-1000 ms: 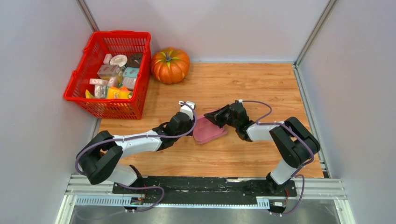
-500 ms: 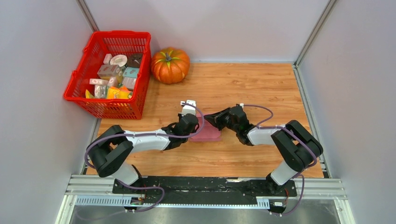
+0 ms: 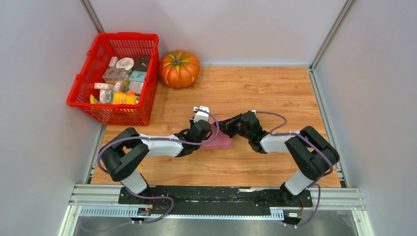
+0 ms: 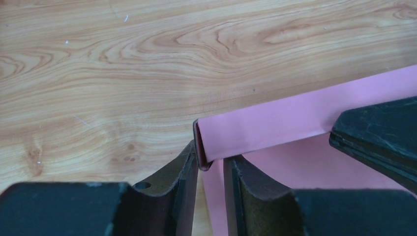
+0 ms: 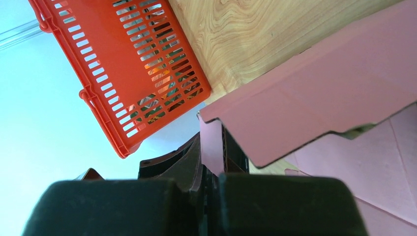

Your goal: Fold the paper box

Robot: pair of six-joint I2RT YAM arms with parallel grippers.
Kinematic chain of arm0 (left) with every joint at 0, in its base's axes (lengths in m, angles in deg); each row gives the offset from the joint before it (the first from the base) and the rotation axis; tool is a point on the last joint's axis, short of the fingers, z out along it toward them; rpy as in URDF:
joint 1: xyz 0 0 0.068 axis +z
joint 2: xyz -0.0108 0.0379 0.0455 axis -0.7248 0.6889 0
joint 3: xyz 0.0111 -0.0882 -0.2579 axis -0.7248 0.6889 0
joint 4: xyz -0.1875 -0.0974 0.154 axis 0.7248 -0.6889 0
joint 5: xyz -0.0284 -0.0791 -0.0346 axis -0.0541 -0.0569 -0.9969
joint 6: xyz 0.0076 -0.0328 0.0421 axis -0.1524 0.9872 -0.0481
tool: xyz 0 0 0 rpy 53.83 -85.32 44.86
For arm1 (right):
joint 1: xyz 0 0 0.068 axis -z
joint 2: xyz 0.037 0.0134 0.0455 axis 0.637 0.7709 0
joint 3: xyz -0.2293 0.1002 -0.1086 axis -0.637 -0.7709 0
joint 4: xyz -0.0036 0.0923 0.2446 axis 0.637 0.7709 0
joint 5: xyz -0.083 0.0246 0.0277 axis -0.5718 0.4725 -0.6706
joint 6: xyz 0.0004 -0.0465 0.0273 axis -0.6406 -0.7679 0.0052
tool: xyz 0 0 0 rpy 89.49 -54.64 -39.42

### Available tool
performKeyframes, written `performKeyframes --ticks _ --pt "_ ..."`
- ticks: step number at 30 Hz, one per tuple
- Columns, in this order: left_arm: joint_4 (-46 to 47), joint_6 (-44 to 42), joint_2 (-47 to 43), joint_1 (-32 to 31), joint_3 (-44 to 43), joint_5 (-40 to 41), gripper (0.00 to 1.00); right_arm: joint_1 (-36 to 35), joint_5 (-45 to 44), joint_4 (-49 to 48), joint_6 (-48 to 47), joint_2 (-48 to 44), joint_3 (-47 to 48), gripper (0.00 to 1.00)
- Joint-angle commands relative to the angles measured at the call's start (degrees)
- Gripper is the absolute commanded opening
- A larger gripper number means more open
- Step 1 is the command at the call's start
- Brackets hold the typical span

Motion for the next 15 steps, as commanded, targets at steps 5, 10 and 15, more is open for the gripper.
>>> performKeyframes --ticks 5,10,15 --pt "1.66 -1.84 3.46 0.44 -4.37 5.06 0.1 -0.48 1.93 -0.79 2.06 1.27 -1.27 0.0" --pt "-20.88 10.52 6.18 0.53 -14.71 11.83 0.0 -0.66 1.58 -0.08 3.2 1.45 -1.0 0.0" --pt "-23.32 11.88 7.07 0.44 -14.49 11.05 0.0 -1.1 0.7 3.25 3.12 0.39 -0.3 0.0"
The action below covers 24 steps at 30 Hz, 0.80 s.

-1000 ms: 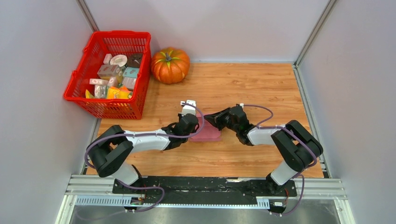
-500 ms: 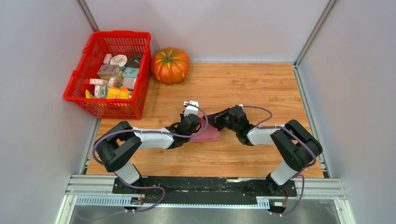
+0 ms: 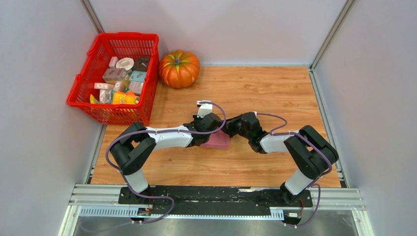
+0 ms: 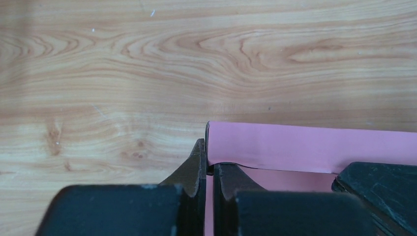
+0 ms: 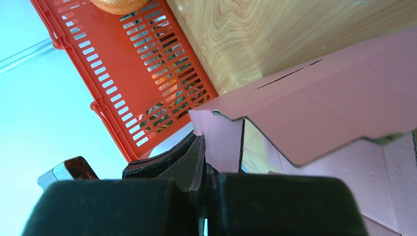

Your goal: Fold the paper box

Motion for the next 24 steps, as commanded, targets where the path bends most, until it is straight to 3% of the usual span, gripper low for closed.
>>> performKeyframes --ticks 1,3,6,7,8,9,10,12,14,17,19,24 --pt "-3.79 2.37 -0.1 0.44 1.33 2.84 0.0 -1.4 2.08 4.44 -1.38 -0.53 0.09 0.0" --pt "2.43 -0.52 -1.32 0.36 3.36 0.47 0.0 -1.23 2.08 5.49 -3.4 -1.14 0.62 0.01" --pt "10.45 -5.19 -3.7 0.44 8.02 -3.67 0.0 0.35 3.83 10.66 -14.54 -4.21 2.19 0.18" --pt "10.89 -6.94 -4.14 0.44 9.16 -4.02 0.0 0.88 4.88 12.77 -18.49 -5.61 2.73 0.38" --pt "11.24 -7.91 -4.58 0.44 9.61 -4.98 0.0 1.84 6.19 19.92 -29.58 -8.5 3.95 0.46" --pt "11.42 -8.71 -5.72 0.44 10.13 -5.25 0.0 2.28 7.17 24.61 -34.91 -10.35 5.27 0.53" --pt "11.34 -9.58 -6.16 0.44 11.18 -5.52 0.0 2.37 7.7 28.57 -41.32 -12.37 6.93 0.67" --pt "11.86 -10.38 -8.17 0.44 12.5 -6.22 0.0 2.46 8.84 40.96 -54.92 -18.61 8.35 0.71" --pt "12.56 -11.17 -9.33 0.44 14.35 -7.54 0.0 2.38 9.54 51.4 -61.3 -24.14 10.9 0.81" --pt "12.48 -11.96 -11.17 0.44 15.5 -8.68 0.0 2.64 5.34 64.59 -71.07 -27.06 17.29 0.81" --pt "12.04 -11.88 -11.79 0.44 15.24 -9.73 0.0 2.64 5.59 65.26 -73.28 -26.29 19.07 0.75" --pt "8.7 -10.74 -10.04 0.44 11.91 -10.71 0.0 2.55 8.05 64.74 -70.13 -17.94 25.31 0.44"
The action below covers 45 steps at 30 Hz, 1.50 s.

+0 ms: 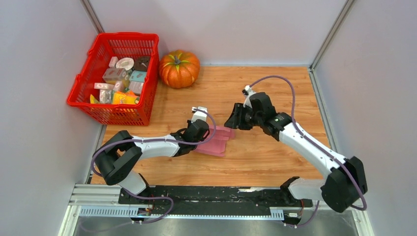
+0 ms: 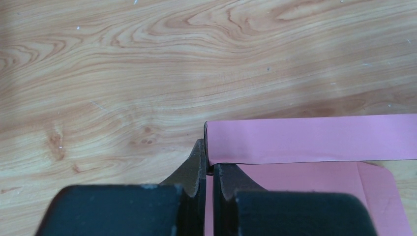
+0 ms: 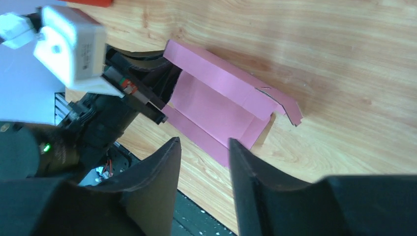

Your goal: Fold the paper box

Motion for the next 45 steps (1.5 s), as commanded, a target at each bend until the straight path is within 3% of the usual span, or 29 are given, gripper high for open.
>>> performKeyframes --ticks 1,8,19,31,40,43,45 --pt "-4.5 -0.92 0.43 0.07 -3.47 -1.7 0.0 -0.07 1.67 3.46 -3.22 7.26 3.48 0.41" --pt "-4.77 1.71 0.53 0.07 -3.39 -0.82 0.0 -0.25 -0.27 -1.57 -2.25 10.36 2.26 0.45" --pt "-4.07 3.82 -0.18 0.07 -2.07 -1.87 0.0 0.72 -1.23 -12.46 9.96 11.5 -3.71 0.47" --pt "-3.19 4.18 -1.15 0.07 -0.66 -1.26 0.0 2.74 6.77 -28.64 22.87 15.63 -9.35 0.4" --pt "-2.58 5.23 -0.35 0.07 -0.57 -1.88 0.0 2.91 6.16 -33.92 26.75 17.65 -11.36 0.24" --pt "-2.58 5.58 -0.88 0.07 -0.05 -1.61 0.0 2.92 4.67 -33.31 24.39 17.48 -11.81 0.08" --pt "-2.66 5.76 -1.32 0.07 0.13 -0.91 0.0 2.92 3.35 -32.43 20.44 16.51 -11.98 0.06"
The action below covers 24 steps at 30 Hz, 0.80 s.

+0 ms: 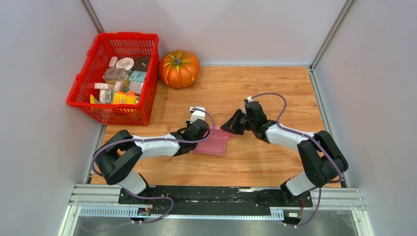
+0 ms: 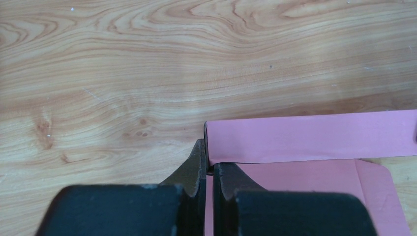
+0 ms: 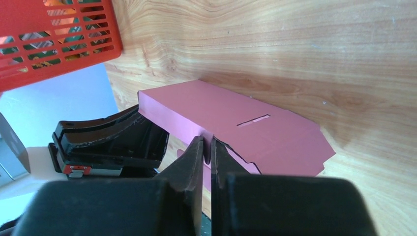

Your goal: Fold the paper box

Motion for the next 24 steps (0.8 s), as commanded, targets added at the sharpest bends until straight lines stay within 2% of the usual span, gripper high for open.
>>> performKeyframes --ticks 1,3,7,10,12,15,16,19,21,24 --pt "0.2 1.15 -1.91 -0.26 1.48 0.16 0.0 0.01 -2.62 -2.79 -6.1 -1.46 -0.31 0.03" --pt "0.2 1.41 -2.26 -0.17 1.66 0.43 0.0 -0.08 -4.64 0.11 -11.27 -4.0 -0.31 0.05" --pt "0.02 2.2 -2.62 -0.26 2.1 0.43 0.0 -0.95 -10.08 7.22 -18.85 -10.32 -1.63 0.46" --pt "-0.07 2.64 -2.88 -0.17 2.37 0.25 0.0 -2.97 -14.48 9.7 -21.49 -14.37 -4.52 0.49" --pt "-0.15 2.64 -2.97 -0.26 2.54 0.6 0.0 -5.17 -17.03 9.7 -21.85 -15.35 -6.2 0.49" --pt "-0.42 2.73 -3.32 -0.26 2.63 0.87 0.0 -8.95 -19.76 8.21 -22.2 -14.21 -6.21 0.38" --pt "-0.42 2.91 -3.32 -0.17 2.63 0.95 0.0 -10.0 -20.55 7.94 -22.38 -13.6 -5.77 0.24" --pt "-0.5 3.26 -2.97 -0.26 2.63 0.69 0.0 -13.61 -26.35 8.55 -23.17 -10.35 -3.22 0.06" --pt "-0.5 3.35 -2.88 -0.17 2.63 0.43 0.0 -14.23 -30.29 10.31 -23.17 -7.54 -1.99 0.01" --pt "-0.77 3.26 -3.14 -0.26 2.63 0.6 0.0 -14.32 -34.61 12.16 -22.73 -4.11 -0.76 0.0"
